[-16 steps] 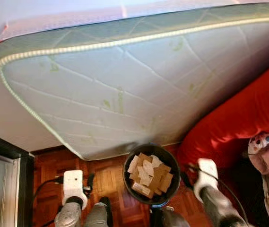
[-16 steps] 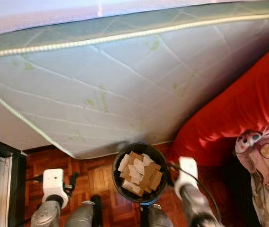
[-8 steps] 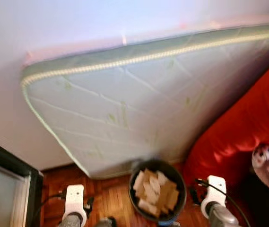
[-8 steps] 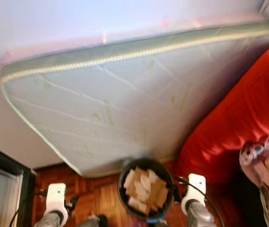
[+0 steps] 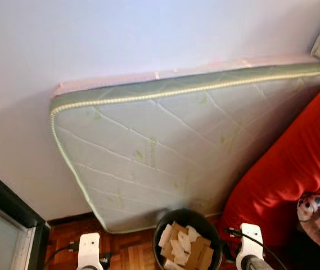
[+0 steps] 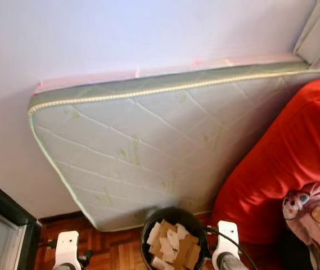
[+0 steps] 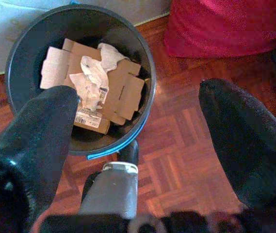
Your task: Clean up the room
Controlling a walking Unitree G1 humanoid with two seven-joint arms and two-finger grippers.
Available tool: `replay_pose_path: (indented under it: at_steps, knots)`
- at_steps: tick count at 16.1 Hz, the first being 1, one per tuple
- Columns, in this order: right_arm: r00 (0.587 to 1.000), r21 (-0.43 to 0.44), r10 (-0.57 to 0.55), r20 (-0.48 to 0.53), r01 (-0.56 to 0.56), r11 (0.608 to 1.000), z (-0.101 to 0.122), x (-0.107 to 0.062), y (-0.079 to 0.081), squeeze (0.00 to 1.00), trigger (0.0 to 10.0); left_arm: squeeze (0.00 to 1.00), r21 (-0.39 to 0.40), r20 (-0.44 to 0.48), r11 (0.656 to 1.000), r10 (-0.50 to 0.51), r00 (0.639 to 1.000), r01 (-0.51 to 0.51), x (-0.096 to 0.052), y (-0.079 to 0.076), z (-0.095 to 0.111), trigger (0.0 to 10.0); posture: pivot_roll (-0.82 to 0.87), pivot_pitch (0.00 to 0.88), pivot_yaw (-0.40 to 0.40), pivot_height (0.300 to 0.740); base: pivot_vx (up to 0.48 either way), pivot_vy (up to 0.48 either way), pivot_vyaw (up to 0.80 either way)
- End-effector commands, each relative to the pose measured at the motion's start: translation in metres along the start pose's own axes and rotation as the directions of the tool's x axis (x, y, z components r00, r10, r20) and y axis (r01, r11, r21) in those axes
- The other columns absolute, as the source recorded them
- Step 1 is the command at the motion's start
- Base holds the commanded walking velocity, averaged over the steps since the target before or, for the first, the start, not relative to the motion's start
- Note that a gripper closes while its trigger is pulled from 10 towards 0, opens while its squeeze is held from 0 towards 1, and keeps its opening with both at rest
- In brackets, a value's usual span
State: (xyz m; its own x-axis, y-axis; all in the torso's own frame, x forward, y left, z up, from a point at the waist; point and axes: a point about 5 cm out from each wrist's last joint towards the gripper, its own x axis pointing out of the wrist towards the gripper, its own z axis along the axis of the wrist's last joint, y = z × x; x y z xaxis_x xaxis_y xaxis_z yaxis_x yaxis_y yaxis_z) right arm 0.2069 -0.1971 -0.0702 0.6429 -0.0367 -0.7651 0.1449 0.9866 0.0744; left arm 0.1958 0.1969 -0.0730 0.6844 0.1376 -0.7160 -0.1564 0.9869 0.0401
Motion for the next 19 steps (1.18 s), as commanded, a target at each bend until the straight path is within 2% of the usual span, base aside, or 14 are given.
replay_pose_path:
  at_steps: [1,6,9,13,19]
  knots:
    - [1.0,-0.005,-0.012,-0.014,0.012,1.0,0.0,0.0,-0.001,0.0,10.0,0.0,-0.017,-0.045,1.0,0.018,0.999,-0.019,-0.002,0.003,-0.01,10.0,0.01,0.001,-0.024,0.719,0.0,0.0,0.0]
    - [1.0,-0.013,-0.013,-0.009,0.013,1.0,0.008,0.002,0.001,0.0,10.0,0.0,-0.035,-0.079,0.999,0.028,0.996,-0.031,-0.002,0.004,-0.013,10.0,0.02,0.0,-0.037,0.719,0.0,0.0,0.0]
    - [1.0,-0.017,-0.012,0.011,0.012,1.0,0.014,0.002,-0.005,0.0,10.0,0.0,-0.026,-0.08,1.0,0.013,0.997,-0.015,-0.001,-0.006,-0.011,10.0,0.01,0.0,-0.049,0.719,0.0,0.0,-0.14]
    - [1.0,-0.037,-0.017,-0.023,0.016,0.999,0.003,-0.001,-0.013,0.0,10.0,0.0,-0.036,-0.079,0.999,0.001,0.997,-0.004,-0.001,-0.009,-0.012,10.0,0.01,0.0,-0.055,0.719,0.0,0.0,-0.78]
    - [1.0,-0.059,-0.005,-0.028,0.003,0.998,0.006,0.0,-0.009,0.0,10.0,0.0,-0.03,-0.084,1.0,-0.007,0.996,0.004,-0.002,-0.009,-0.013,10.0,0.01,0.0,-0.057,0.719,0.0,0.0,-0.78]
